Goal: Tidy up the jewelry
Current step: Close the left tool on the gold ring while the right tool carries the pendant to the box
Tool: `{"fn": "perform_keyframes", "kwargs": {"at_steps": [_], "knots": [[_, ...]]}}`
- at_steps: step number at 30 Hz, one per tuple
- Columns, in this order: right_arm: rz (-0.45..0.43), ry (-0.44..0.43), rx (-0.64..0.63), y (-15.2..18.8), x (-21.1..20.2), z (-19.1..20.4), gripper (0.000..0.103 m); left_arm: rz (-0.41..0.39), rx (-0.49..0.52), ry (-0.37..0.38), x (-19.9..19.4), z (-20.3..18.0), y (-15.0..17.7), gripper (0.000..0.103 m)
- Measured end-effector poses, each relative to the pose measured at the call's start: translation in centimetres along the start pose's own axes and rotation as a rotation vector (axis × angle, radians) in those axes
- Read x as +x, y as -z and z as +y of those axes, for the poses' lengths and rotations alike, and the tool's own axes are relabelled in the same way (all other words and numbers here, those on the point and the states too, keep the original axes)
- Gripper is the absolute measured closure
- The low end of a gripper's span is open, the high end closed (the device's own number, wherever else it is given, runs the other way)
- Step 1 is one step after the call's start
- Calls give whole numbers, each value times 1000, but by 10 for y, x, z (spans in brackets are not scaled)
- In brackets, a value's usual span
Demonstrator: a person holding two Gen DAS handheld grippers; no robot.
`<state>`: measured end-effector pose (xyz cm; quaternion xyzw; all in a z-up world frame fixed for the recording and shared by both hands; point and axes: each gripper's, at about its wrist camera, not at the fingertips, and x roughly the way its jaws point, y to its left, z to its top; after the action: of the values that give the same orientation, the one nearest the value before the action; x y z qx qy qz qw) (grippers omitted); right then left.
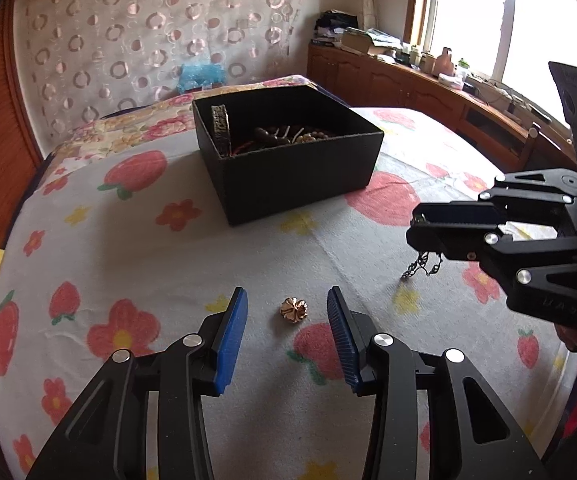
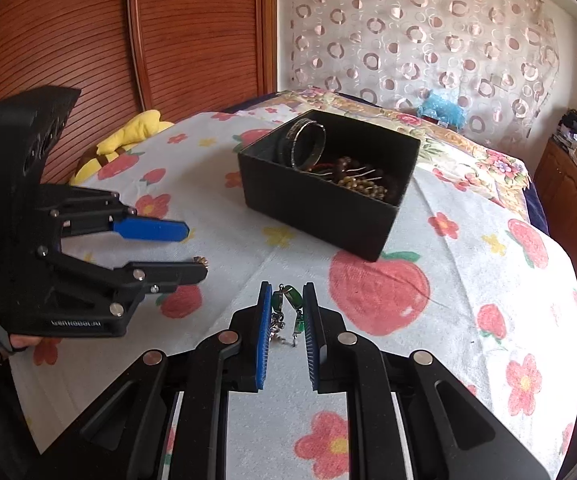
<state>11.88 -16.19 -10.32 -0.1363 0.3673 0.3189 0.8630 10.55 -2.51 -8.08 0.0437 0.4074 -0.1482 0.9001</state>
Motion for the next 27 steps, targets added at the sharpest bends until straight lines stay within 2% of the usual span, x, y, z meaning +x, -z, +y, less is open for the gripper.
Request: {"fn": "perform_keyframes", "kwargs": {"at_steps": [5,13,27], "knots": [[-6,1,5,-1,0,-3,86,16,8,4,5,-1,1,89],[-33,8,13,-10,-8,-10,86,-15,3,2,-2,-1,-4,90],[-128,49,47,-77,-14,-41,86,-113,-10,-24,-26,6,-41,90]]}}
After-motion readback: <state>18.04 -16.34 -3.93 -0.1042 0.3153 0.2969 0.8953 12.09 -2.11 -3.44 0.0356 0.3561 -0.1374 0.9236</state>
